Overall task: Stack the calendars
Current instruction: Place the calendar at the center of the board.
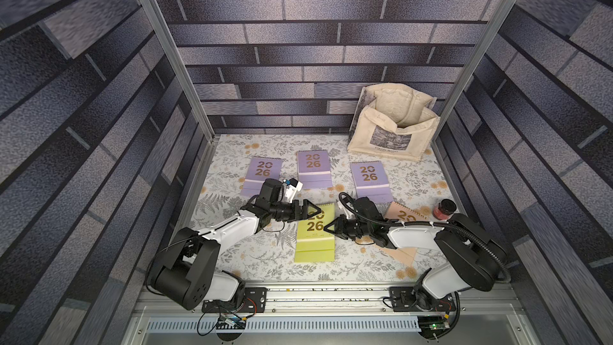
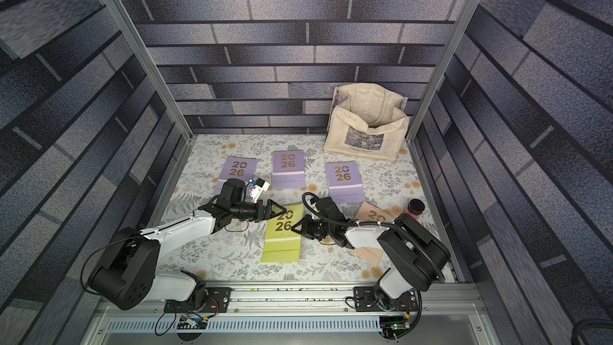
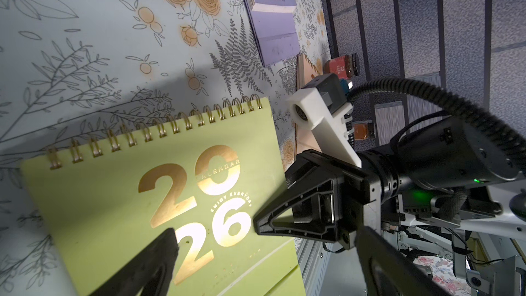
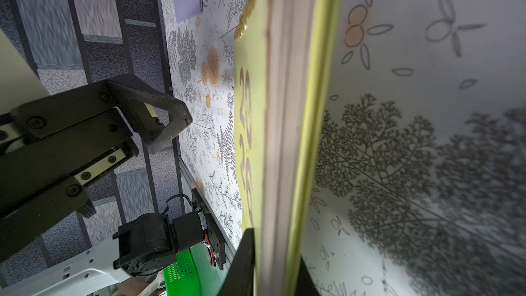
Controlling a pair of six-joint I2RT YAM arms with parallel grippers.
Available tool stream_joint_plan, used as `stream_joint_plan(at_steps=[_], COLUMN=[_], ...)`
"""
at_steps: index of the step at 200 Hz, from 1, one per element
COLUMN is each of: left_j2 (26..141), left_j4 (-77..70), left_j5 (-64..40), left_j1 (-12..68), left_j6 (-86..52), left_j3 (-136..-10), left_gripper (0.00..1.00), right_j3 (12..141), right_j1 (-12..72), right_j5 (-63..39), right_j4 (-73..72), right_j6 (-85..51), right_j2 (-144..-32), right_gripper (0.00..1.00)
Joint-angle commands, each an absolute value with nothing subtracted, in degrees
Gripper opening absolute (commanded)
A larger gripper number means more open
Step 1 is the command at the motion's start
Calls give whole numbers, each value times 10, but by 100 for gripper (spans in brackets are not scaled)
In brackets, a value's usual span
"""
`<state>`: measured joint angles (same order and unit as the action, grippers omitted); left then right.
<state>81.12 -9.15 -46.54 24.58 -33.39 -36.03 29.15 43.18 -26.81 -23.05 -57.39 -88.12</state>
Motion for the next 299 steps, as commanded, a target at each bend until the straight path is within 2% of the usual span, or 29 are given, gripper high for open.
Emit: stream_joint_plan(at_steps=[1,42,148,158,178,219,254,299], left_j2=[832,861,899,900,899,894,856,739], left_j4=[-115,-121,-134,-137,-138,-141,-135,-74], left_j5=[-479,-475,-441,-440,-435,-432,-414,-380], left_j1=[254,261,258,258,257,256,251,227], left_j6=[-330,-326,-328,-329,-330,-334,-342,-340], left_j3=[-359,-354,-339,-337,-333,-326,-323,-312], left_gripper=[100,100,100,100,100,100,100,100], right_j3=[265,265,298,303,312,339,354,380], right_j1=[436,436,436,436,436,436,436,434], right_j5=[-191,-185,-169,-167,-150,-123,-110,-95], right_j4=[-67,-59,9,20,47,100,113,128], right_j6=[-555,-554,-533,-529,-528,-513,-506,-497], right_j2=[-904,-898,-883,-882,-874,-863,-862,-866], right_gripper=[18,22,43,47,64,77,84,87])
